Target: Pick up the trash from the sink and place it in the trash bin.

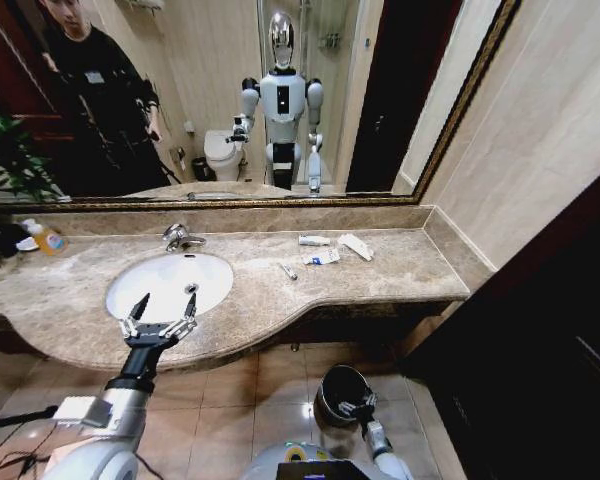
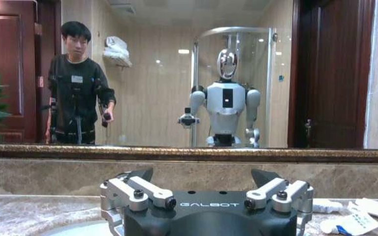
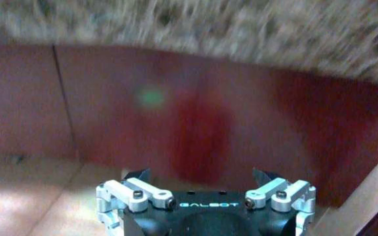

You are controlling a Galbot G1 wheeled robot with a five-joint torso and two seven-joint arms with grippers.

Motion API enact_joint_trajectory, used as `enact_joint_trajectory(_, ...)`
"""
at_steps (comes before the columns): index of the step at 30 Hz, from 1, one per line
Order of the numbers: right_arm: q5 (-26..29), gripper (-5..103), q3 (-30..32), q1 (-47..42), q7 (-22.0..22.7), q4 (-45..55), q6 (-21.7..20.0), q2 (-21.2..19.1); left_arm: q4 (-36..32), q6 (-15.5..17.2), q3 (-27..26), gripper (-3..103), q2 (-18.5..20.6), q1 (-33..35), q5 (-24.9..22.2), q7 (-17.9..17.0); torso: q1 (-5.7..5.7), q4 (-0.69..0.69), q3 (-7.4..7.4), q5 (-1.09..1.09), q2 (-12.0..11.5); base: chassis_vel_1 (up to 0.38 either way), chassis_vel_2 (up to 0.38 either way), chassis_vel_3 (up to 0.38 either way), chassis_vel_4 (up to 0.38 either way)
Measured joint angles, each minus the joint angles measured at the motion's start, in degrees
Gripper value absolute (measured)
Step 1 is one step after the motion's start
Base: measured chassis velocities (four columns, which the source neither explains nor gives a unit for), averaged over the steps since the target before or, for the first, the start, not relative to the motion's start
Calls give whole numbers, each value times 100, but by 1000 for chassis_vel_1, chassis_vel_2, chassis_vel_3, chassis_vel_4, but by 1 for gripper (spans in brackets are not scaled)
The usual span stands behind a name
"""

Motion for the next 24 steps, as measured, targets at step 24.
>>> enact_joint_trajectory(24, 468, 100, -339, -1049, 423, 4822, -1609, -419, 0, 0, 0, 100, 0, 0, 0, 0, 0, 0, 0, 0, 0, 0, 0, 0, 0)
